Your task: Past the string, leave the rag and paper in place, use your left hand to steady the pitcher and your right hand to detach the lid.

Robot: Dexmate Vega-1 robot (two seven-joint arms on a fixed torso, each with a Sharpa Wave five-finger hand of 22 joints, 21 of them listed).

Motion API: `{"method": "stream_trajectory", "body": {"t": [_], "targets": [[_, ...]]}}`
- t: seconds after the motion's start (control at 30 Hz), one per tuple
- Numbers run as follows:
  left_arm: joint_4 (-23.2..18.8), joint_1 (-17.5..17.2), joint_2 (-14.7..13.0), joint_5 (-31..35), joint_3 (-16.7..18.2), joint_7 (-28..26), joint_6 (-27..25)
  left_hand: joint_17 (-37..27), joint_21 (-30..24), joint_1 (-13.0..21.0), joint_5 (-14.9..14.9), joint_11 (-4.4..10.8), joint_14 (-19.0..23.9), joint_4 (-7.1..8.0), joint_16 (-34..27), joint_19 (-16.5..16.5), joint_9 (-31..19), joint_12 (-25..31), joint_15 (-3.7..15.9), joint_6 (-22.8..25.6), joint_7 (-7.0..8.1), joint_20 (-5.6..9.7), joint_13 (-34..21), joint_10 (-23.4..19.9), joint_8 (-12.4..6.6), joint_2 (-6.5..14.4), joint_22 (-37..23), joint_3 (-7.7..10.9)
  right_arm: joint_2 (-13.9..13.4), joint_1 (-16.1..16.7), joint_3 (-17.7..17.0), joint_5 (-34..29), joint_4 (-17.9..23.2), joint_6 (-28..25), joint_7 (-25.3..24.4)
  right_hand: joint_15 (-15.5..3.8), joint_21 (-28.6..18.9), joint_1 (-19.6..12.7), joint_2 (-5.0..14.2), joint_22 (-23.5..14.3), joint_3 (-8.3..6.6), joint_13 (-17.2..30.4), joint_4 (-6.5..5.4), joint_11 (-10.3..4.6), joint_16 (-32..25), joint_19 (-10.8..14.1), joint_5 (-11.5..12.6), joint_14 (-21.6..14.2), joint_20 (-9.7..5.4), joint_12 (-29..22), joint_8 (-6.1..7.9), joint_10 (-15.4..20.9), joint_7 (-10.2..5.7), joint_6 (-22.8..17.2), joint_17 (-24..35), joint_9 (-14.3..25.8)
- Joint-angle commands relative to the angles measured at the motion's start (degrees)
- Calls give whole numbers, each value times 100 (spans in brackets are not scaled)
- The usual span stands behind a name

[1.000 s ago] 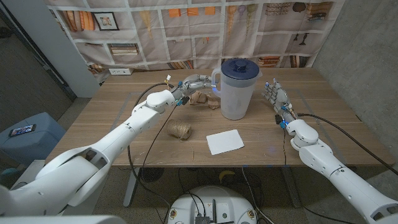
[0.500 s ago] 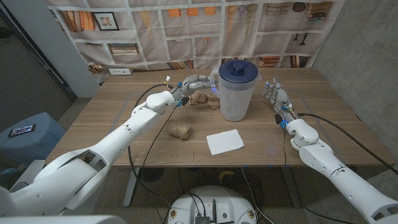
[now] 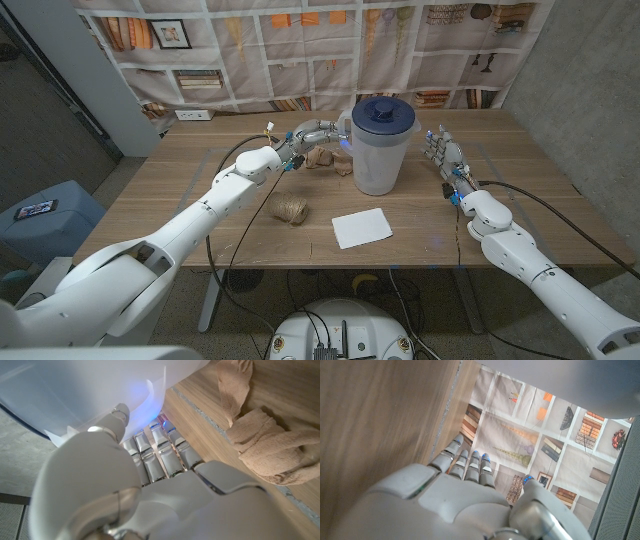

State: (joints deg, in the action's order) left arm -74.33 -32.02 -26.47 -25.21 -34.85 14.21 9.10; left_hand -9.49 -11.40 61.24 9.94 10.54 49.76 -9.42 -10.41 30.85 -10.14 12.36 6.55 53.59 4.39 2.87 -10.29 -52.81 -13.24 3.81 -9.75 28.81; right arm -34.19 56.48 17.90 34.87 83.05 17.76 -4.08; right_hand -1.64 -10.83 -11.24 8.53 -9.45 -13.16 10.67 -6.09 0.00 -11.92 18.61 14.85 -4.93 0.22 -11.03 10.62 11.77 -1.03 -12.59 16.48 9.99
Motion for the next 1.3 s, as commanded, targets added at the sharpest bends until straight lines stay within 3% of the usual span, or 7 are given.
{"method": "stream_trajectory", "body": {"t": [0.03,0.37,0.9,1.3], "targets": [[-230,-8,-78,59,16,-133,-162,-6,-29,-5,-5,-32,73,-8,9,42,-20,-33,643,325,-122,894,-6,-50,25,280,-18,49,-80,93,-28,-41,169,-43,-67,6,-22,61,-12,-30,-51,14,8,-3,-34,16,-14,-39,12,-12,30,37,13,-53,12,9],[-520,-15,-218,112,26,-237,-423,-5,-27,-31,-6,-33,102,-21,15,64,-24,-55,643,336,-126,896,-7,-69,61,279,-18,77,-242,212,-90,-144,450,-79,-147,19,-19,68,-28,-30,-62,14,11,-3,-33,15,-17,-36,19,-12,23,40,7,-48,4,10],[-883,55,-420,179,23,-344,-903,-5,-31,-59,-5,-37,132,-35,21,107,-30,-67,644,351,-129,890,-10,-123,99,273,-19,115,-975,614,-382,-573,1446,-640,-546,35,-16,54,-95,-29,-69,14,49,0,-27,14,-25,-36,33,-14,17,53,23,-38,-17,10],[-1069,177,-506,291,4,-427,-1147,-4,-33,-94,-5,-57,156,-36,24,137,-35,-87,631,364,-136,890,-11,-127,121,261,-19,137,-1271,824,-580,-926,1873,-748,-703,41,-8,-4,-148,-28,-87,15,119,-14,-21,-5,-28,-49,13,-25,20,93,34,-48,-49,10]]}}
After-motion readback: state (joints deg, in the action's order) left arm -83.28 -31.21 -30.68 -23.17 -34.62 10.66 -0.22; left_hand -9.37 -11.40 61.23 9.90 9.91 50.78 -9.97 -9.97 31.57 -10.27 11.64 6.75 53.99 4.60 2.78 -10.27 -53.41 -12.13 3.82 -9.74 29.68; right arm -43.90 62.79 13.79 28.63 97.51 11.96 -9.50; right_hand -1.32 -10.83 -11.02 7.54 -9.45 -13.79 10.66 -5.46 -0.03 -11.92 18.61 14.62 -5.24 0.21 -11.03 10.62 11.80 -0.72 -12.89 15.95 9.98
